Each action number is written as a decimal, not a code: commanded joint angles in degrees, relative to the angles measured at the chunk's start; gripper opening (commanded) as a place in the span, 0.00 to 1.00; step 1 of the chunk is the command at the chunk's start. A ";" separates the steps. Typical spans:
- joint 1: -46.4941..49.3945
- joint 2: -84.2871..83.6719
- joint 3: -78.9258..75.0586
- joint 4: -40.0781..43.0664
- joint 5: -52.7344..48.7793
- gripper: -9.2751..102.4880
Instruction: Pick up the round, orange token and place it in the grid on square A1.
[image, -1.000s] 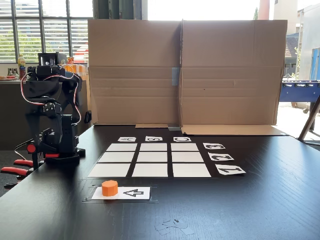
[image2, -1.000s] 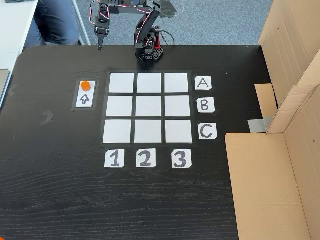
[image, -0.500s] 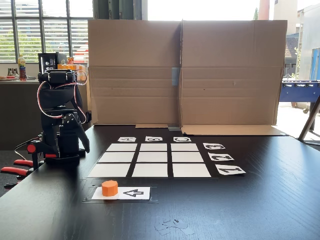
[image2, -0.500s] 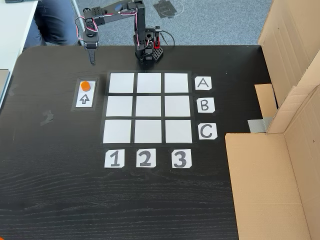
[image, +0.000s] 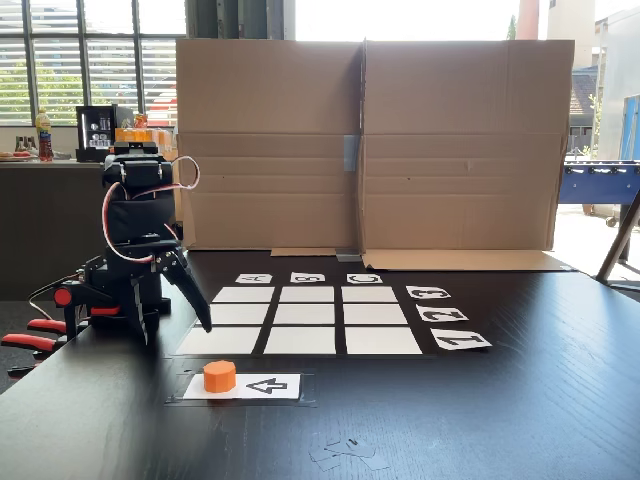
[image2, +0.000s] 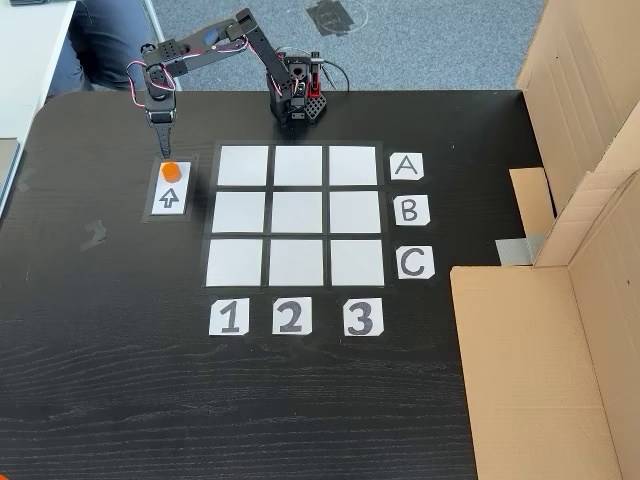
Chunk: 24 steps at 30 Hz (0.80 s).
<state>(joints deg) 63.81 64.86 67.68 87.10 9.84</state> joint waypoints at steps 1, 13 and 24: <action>-1.76 -0.53 -3.87 -0.26 0.35 0.39; -5.01 -6.86 -9.67 -0.44 0.44 0.39; -6.06 -10.99 -12.13 -0.53 0.44 0.39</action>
<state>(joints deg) 58.27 53.44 59.06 87.10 9.84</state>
